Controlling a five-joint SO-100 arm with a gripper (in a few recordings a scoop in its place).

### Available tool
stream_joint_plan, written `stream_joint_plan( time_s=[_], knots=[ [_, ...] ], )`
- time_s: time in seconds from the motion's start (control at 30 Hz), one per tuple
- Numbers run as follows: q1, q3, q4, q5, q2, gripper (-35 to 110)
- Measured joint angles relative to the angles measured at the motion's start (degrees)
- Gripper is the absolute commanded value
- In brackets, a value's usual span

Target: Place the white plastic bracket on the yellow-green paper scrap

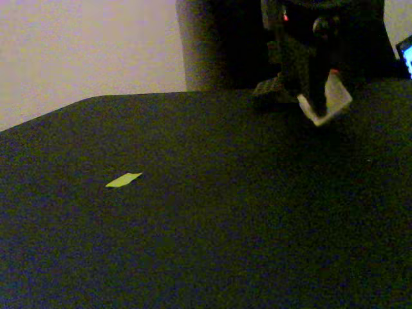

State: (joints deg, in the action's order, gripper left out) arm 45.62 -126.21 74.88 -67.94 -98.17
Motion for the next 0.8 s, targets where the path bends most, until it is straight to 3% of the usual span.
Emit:
stream_joint_plan(
  time_s=[0.4,0.8],
  knots=[
    [-4.48,10.72,8.35,7.38,-3.25,0],
    [-26.72,22.06,9.58,25.4,-1.41,0]
  ],
)
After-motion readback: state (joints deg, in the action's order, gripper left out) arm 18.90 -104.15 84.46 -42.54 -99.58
